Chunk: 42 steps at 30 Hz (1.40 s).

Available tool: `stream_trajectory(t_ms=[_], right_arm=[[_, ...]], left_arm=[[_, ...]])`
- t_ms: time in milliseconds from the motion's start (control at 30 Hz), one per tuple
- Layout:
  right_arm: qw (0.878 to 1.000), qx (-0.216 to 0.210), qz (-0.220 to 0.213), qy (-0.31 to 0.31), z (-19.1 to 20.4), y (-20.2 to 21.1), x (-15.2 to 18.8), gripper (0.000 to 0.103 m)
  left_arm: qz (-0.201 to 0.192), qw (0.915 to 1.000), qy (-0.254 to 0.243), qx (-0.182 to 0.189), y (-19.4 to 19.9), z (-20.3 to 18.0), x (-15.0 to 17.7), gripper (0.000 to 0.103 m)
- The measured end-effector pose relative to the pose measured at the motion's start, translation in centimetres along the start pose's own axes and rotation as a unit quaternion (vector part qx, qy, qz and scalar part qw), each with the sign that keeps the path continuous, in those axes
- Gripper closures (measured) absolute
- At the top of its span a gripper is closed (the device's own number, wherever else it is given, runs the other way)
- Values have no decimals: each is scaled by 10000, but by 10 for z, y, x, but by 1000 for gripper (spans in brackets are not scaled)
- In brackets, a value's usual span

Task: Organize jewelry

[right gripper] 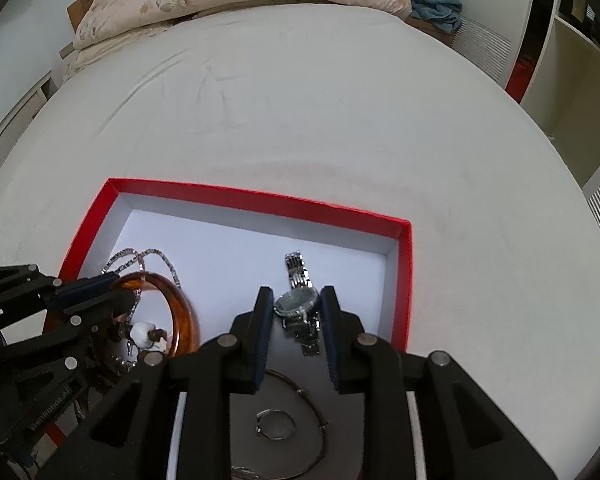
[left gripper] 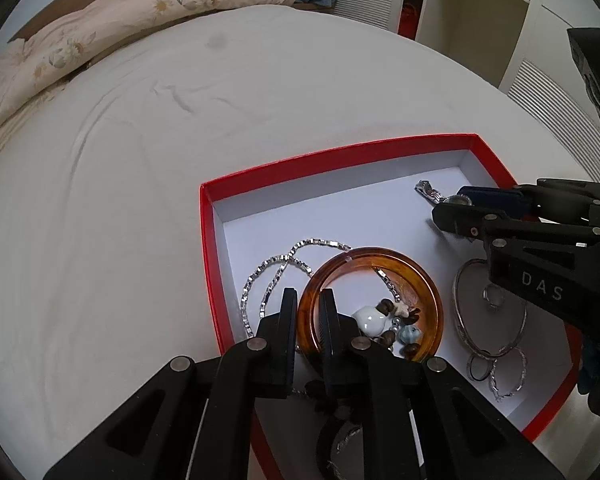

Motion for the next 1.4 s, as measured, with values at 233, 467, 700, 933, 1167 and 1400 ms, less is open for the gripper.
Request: stream_trajectory(t_ms=[233,467,700,933,1167,1400], right_arm=[[9999,85,-94,-78,-5,5,1,69],[9994,96,-279,-198,-6,22,12,69],[9985,129,-486,-237,0,41,22,68],[9981,126,-555,-226,11,51,32,68],[9981,152,-584,-153,23,56,38,68],[9975,180,-685,-77,30,61,43,66]], left_arm=[[-125,9999,82,1,11,3,4,83],[-332,9994,107,-51,31,4,4,69],[-520,9985,132,-49,52,6,12,67],[-664,9975,204,-155,73,19,19,62],[-825,9959,327,-155,87,29,27,57],[-1052,9931,475,-222,100,36,37,49]])
Point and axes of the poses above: each gripper's, at about its wrist camera, not at the fingertips, and y roughly against the way its jaws point, z to its left, x to its underside, the point moved 4 cm from there along -y, roughly the way its jaws point, and after that the axes turned 9 degrees about x, right-handed, at the moved point
